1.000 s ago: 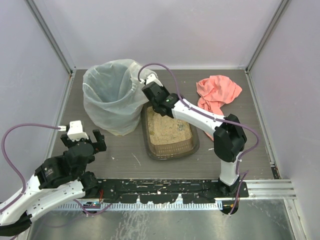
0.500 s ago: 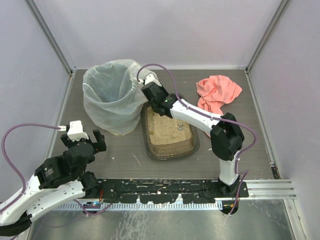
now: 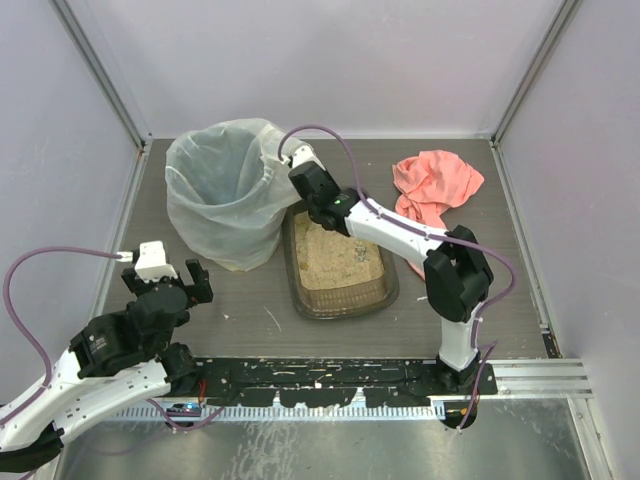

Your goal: Clean the litter box

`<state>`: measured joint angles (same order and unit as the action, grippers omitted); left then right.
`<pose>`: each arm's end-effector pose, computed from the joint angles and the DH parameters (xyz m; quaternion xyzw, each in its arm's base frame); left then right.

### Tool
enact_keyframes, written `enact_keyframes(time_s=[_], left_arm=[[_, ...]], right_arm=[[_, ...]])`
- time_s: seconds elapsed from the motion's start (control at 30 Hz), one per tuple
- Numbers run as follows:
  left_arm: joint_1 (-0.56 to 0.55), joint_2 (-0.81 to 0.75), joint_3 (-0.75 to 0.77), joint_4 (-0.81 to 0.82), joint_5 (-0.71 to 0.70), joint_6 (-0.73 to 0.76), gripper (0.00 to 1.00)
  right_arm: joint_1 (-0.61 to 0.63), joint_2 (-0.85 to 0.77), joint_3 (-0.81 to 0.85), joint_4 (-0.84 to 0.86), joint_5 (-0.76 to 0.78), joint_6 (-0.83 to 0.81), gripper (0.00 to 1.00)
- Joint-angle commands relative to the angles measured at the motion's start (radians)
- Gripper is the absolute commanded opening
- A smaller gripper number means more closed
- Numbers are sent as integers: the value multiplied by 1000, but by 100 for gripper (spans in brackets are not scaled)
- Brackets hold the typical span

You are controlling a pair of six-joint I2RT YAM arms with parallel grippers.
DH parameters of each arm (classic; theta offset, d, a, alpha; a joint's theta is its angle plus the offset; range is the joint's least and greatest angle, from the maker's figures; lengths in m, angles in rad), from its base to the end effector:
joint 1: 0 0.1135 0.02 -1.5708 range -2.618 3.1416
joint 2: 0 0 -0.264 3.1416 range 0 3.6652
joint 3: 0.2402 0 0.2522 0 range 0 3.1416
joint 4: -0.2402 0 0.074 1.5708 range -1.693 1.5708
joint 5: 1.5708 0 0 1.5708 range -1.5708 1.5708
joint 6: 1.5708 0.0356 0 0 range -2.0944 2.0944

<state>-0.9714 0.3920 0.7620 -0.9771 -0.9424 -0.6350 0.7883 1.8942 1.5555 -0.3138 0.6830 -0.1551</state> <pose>0.0580 -0.0339 0.3047 -0.0752 0.8136 -0.0178 0.5762 0.3231 0.2931 0.2773 -0.2516 0.8199 -0.1553 0.4903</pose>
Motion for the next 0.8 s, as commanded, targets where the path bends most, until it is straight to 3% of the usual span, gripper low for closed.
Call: enact_keyframes(time_s=[0.0,0.4,0.77], left_arm=[[-3,-7,-3,43,-8,10,98],[-3,4,-1,46,-2,14,98],[-3,11,0,50,-2,15,98]], right_arm=[[-22,-72,-45,76,-156,87,1],[-61,-161,-94,97,-315,164,1],[-232,-277,-242,186,-605,317,1]])
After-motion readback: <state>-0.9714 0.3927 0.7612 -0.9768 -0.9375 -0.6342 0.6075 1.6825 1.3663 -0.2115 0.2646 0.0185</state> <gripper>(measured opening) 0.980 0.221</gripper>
